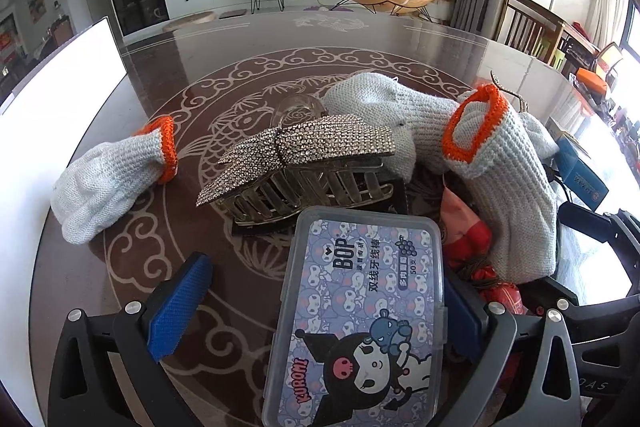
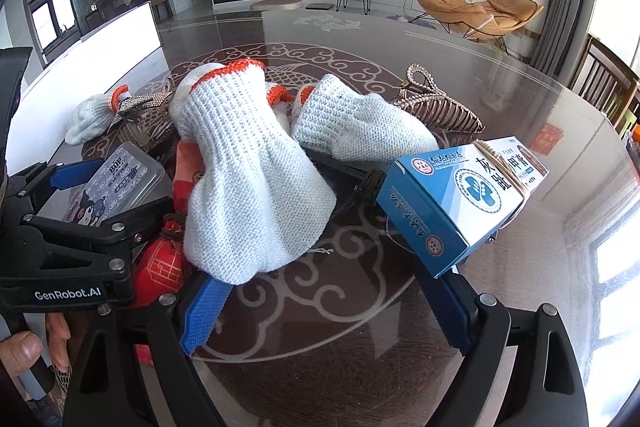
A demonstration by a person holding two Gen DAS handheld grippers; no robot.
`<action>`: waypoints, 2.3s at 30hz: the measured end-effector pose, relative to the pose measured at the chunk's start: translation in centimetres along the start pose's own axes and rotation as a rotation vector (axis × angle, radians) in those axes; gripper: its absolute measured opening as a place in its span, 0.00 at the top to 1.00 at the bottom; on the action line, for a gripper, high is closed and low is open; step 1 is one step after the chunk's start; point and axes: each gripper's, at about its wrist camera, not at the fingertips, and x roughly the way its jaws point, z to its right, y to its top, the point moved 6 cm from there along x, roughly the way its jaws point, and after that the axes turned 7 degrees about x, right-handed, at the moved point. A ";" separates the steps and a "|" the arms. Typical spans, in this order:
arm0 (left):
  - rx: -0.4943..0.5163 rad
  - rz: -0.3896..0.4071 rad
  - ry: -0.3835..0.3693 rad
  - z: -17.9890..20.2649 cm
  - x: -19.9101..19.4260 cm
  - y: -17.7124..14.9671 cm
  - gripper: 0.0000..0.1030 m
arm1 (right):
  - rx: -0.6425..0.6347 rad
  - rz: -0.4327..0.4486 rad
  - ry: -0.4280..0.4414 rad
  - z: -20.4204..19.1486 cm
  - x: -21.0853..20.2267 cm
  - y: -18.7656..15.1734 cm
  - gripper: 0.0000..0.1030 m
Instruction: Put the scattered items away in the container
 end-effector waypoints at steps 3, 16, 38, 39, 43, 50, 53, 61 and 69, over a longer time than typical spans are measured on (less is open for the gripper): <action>0.000 0.000 0.000 0.0 0.0 0.0 0.00 | -0.006 -0.001 -0.008 0.1 0.0 0.0 0.13; 0.000 0.000 0.000 0.0 0.0 0.0 0.00 | -0.017 -0.001 -0.019 0.2 0.0 -0.1 0.13; 0.000 0.000 -0.001 -0.1 0.0 0.1 0.00 | -0.026 0.000 -0.023 0.3 0.0 -0.1 0.13; 0.000 0.000 -0.001 -0.1 0.0 0.1 0.00 | -0.027 0.000 -0.024 0.2 -0.1 -0.1 0.13; 0.000 0.000 -0.001 -0.1 0.0 0.0 0.00 | -0.028 0.000 -0.025 0.3 0.0 -0.1 0.13; 0.000 -0.001 -0.001 -0.1 0.0 0.1 0.00 | -0.031 0.000 -0.026 0.3 0.0 -0.1 0.13; 0.000 0.000 -0.001 -0.1 0.0 0.1 0.00 | -0.031 0.000 -0.026 0.3 0.0 -0.1 0.13; 0.000 -0.001 -0.001 -0.1 0.0 0.1 0.00 | -0.031 0.000 -0.025 0.3 -0.1 -0.1 0.13; 0.000 -0.001 -0.001 -0.1 0.0 0.1 0.00 | -0.032 0.000 -0.026 0.3 0.0 -0.1 0.13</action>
